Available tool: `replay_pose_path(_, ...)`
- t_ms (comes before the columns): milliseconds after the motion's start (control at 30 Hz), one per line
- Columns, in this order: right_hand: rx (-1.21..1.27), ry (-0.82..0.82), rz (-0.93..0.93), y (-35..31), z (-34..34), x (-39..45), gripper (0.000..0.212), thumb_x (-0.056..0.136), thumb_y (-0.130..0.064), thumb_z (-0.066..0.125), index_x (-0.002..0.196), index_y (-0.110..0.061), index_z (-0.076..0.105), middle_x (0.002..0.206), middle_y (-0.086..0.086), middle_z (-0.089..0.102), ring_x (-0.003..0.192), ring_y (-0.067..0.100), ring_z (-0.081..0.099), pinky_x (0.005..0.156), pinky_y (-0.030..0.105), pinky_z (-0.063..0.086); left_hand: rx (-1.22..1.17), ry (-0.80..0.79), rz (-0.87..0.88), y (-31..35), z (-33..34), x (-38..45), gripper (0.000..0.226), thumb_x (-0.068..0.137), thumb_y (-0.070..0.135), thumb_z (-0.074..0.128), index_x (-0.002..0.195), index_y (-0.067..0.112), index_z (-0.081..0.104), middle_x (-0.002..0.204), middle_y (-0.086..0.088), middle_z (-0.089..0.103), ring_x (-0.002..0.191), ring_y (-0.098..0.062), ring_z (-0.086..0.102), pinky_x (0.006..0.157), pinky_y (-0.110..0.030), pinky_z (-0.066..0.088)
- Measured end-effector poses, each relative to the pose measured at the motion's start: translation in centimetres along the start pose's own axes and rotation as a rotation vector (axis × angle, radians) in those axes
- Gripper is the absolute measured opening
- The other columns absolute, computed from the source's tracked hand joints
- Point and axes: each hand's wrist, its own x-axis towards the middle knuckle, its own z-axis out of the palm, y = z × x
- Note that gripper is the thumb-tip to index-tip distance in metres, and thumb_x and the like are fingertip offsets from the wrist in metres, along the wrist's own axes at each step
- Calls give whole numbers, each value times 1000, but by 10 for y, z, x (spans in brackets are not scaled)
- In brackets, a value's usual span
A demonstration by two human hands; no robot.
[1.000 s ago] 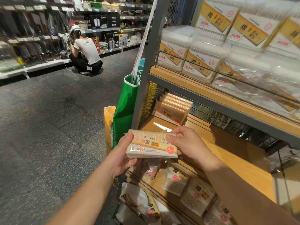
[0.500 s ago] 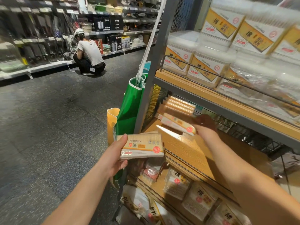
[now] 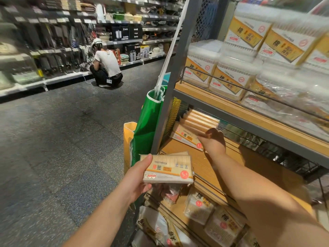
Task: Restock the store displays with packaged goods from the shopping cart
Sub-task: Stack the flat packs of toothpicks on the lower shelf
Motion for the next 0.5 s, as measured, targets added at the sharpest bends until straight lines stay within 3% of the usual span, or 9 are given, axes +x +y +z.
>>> replay_pose_path(67, -28, 49, -38, -9, -3, -7, 67, 55, -67, 75, 110, -31, 60, 110, -1, 65, 90, 19, 67, 80, 39, 59, 3, -1, 7, -1, 1, 0, 30, 96, 44, 56, 95, 16, 65, 73, 3, 73, 62, -9, 66, 52, -21, 41)
replay_pose_path(167, -36, 121, -165, -31, -17, -46, 36, 90, -49, 63, 113, -22, 55, 103, -2, 60, 84, 15, 61, 69, 28, 51, -4, -6, 14, -1, 2, 0, 30, 95, 45, 56, 99, 15, 64, 76, 2, 73, 66, -11, 65, 53, -22, 41)
replay_pose_path(233, -35, -105, -235, -36, -25, -77, 32, 97, -48, 52, 107, -19, 60, 91, -2, 62, 76, 12, 58, 64, 24, 46, 2, -11, 22, -1, 3, -1, 29, 95, 43, 57, 102, 16, 64, 78, 2, 73, 66, -10, 65, 53, -21, 42)
replay_pose_path(333, -165, -487, -215, -32, -33, -115, 34, 91, -51, 59, 112, -26, 57, 98, -2, 68, 80, 14, 64, 62, 26, 50, -19, -18, 51, -2, 8, 1, 25, 94, 38, 60, 110, 19, 63, 85, 2, 74, 71, -11, 66, 56, -22, 43)
replay_pose_path(400, -180, -550, -183, -29, -37, -128, 44, 86, -43, 70, 121, -29, 47, 106, -4, 68, 93, 12, 67, 65, 28, 56, -22, -18, 77, -3, 11, 1, 25, 94, 35, 62, 114, 20, 60, 86, 2, 74, 73, -12, 66, 57, -23, 44)
replay_pose_path(500, -150, -564, -163, -24, -34, -138, 61, 81, -30, 78, 127, -31, 38, 108, -5, 68, 92, 13, 71, 74, 34, 61, -19, -19, 115, -4, 16, 2, 30, 93, 31, 64, 118, 17, 56, 85, 0, 74, 69, -12, 67, 50, -20, 46)
